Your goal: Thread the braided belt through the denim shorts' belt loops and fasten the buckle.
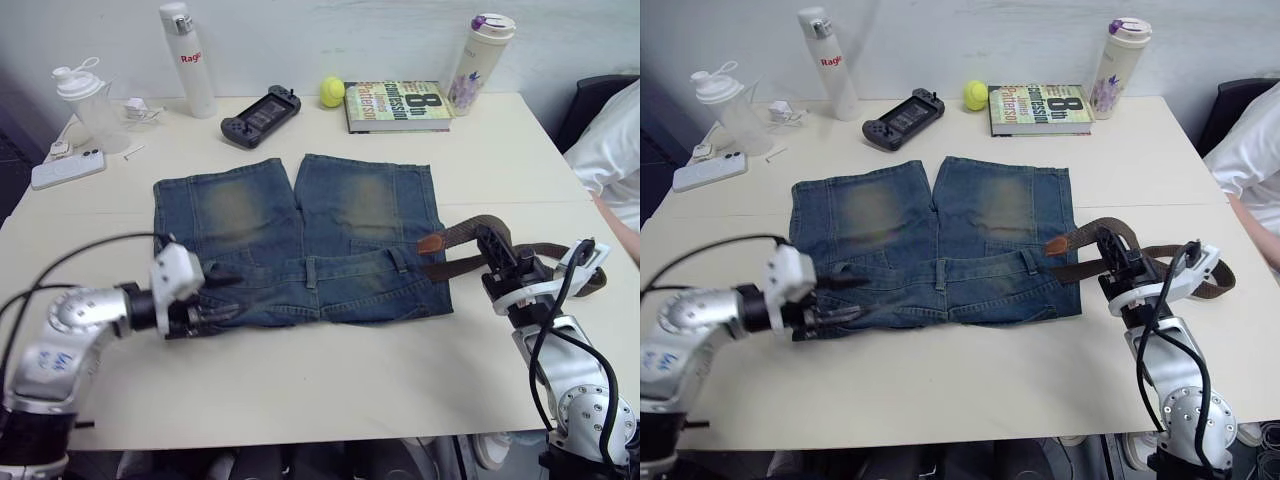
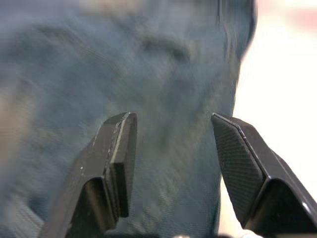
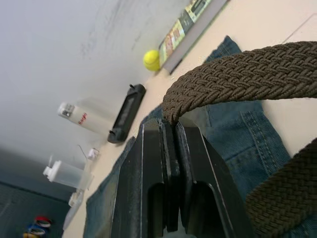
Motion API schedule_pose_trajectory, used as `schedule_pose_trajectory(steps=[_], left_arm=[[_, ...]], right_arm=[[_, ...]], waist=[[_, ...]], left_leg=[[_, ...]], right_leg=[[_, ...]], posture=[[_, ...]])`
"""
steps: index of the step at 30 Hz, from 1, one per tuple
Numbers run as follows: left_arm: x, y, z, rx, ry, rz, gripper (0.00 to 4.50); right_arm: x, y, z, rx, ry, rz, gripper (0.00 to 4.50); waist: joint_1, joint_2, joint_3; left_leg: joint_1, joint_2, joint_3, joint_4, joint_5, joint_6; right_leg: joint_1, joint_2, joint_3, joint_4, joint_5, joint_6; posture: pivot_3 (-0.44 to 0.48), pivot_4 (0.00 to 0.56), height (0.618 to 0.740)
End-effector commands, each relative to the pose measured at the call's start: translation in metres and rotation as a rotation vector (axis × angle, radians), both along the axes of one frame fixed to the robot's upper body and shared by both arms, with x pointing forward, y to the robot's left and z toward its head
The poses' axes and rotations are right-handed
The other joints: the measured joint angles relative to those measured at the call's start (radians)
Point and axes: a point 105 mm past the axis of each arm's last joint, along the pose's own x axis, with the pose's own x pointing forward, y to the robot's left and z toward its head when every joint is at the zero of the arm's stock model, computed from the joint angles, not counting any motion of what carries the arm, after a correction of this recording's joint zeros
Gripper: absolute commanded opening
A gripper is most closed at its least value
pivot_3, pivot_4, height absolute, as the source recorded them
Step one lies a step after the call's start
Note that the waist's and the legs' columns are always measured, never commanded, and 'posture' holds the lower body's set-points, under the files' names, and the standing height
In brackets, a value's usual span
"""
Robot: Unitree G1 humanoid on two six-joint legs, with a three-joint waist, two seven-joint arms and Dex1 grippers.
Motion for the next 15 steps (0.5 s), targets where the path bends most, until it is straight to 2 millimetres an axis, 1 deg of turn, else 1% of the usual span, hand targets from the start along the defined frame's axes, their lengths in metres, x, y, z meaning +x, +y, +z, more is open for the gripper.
schedule_pose_trajectory(steps=[1,2,5,8,10,13,15], left_arm=[[-0.01,-0.017,0.016,-0.091,0.052,-0.086,2.68],[-0.009,-0.02,0.016,-0.107,0.063,-0.084,2.68],[-0.003,-0.025,0.003,-0.061,0.044,-0.071,2.68],[0.004,-0.03,0.004,-0.107,0.048,-0.05,2.68],[0.005,-0.033,0.006,-0.119,0.044,-0.051,2.68],[0.009,-0.033,0.004,-0.125,0.046,-0.034,2.68],[0.011,-0.032,0.003,-0.134,0.055,-0.023,2.68]], right_arm=[[0.003,-0.001,0.006,-0.034,-0.015,-0.001,0.0],[0.004,-0.002,0.005,-0.039,-0.01,-0.002,0.0],[0.009,0.0,-0.002,-0.082,0.02,0.013,0.0],[0.012,0.005,-0.009,-0.113,0.04,0.039,0.0],[0.013,0.009,-0.014,-0.137,0.048,0.062,0.0],[0.016,0.015,-0.025,-0.162,0.061,0.1,0.0],[0.018,0.015,-0.029,-0.169,0.062,0.11,0.0]], waist=[[0.0,0.0,0.0],[0.0,0.0,0.0],[-0.002,0.0,0.0],[0.0,0.0,0.0],[0.0,0.0,0.0],[0.001,0.0,0.0],[0.001,0.0,0.0]], left_leg=[[0.0,0.0,0.0,0.0,0.0,0.0],[0.0,0.0,0.0,0.0,0.0,0.0],[0.0,0.0,0.0,0.0,0.0,0.0],[0.0,0.0,0.0,0.0,0.0,0.0],[0.0,0.0,0.0,0.001,0.0,0.0],[0.0,0.0,0.0,0.001,0.0,0.0],[0.0,0.0,0.0,0.001,0.0,0.0]], right_leg=[[0.0,0.0,0.0,0.0,0.0,0.0],[0.0,0.0,0.0,0.0,0.0,0.0],[0.0,0.0,0.0,0.0,0.0,0.0],[0.0,0.001,0.0,0.0,0.0,0.0],[0.0,0.001,0.0,0.0,0.0,0.0],[0.0,0.001,0.0,0.0,0.0,0.0],[0.0,0.001,0.001,0.0,0.0,0.0]], posture=[[0.0,0.15,0.74],[0.0,0.15,0.74],[0.0,0.15,0.74],[0.0,0.15,0.74],[0.0,0.15,0.74],[0.0,0.15,0.74],[0.0,0.15,0.74]])
